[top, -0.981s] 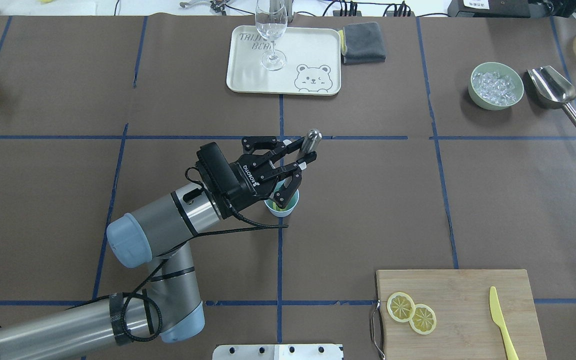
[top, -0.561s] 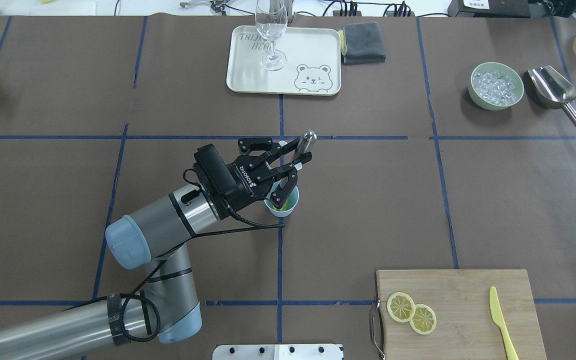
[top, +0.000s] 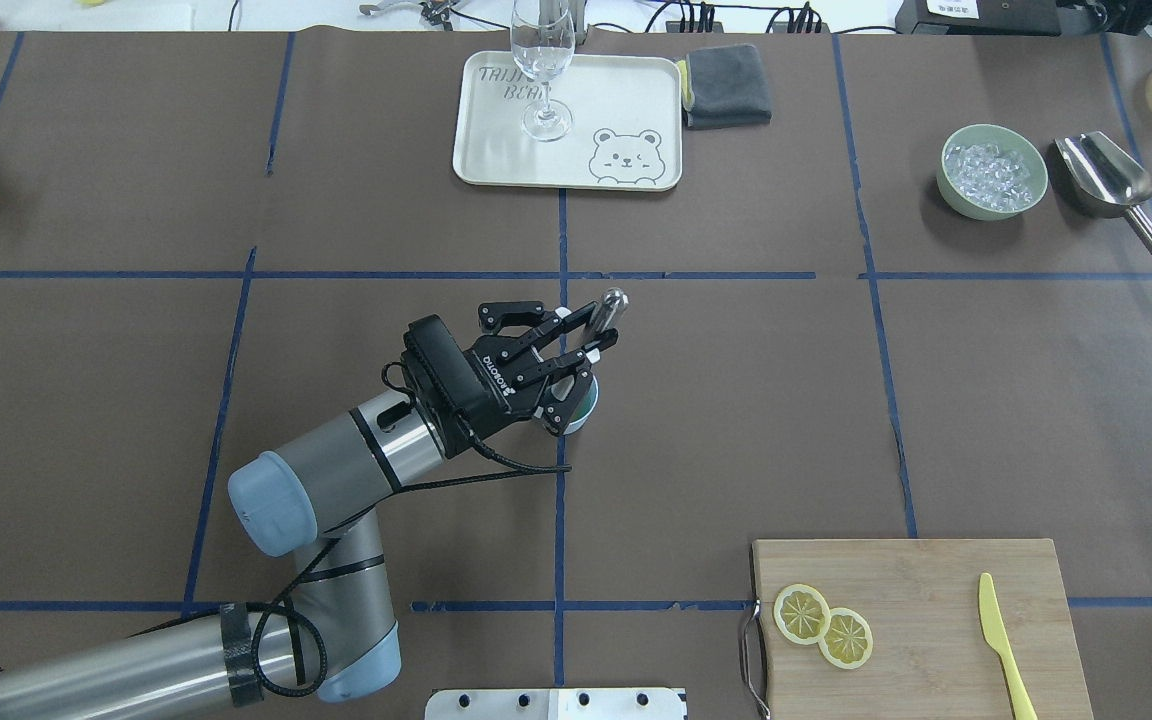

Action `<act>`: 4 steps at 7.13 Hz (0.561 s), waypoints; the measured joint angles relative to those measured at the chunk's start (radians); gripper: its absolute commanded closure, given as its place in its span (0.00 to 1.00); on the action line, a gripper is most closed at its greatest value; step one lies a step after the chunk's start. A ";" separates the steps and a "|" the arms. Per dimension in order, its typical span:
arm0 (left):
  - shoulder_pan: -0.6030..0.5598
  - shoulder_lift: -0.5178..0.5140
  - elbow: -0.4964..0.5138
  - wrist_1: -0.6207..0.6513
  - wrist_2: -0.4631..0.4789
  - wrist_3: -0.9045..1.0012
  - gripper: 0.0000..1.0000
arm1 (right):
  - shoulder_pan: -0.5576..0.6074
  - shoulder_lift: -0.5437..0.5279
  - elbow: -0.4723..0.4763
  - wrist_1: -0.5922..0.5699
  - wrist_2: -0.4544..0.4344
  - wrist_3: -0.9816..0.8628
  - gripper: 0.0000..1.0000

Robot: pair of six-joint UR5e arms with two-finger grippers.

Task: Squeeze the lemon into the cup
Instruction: 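Press the muddler down onto the lemon inside the cup with the left gripper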

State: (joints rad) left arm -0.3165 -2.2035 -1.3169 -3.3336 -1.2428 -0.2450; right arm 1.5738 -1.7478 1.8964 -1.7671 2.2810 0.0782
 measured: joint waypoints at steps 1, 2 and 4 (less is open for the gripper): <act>0.005 0.001 0.011 0.001 0.005 0.001 1.00 | 0.000 0.000 0.000 0.000 0.000 0.000 0.00; 0.007 0.000 0.018 0.001 0.008 0.001 1.00 | 0.000 0.000 0.000 0.000 0.000 0.000 0.00; 0.006 -0.004 0.006 0.002 0.007 0.001 1.00 | 0.000 0.001 0.000 0.000 0.000 0.000 0.00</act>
State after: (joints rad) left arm -0.3105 -2.2076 -1.3111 -3.3319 -1.2361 -0.2439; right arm 1.5739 -1.7472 1.8960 -1.7671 2.2810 0.0782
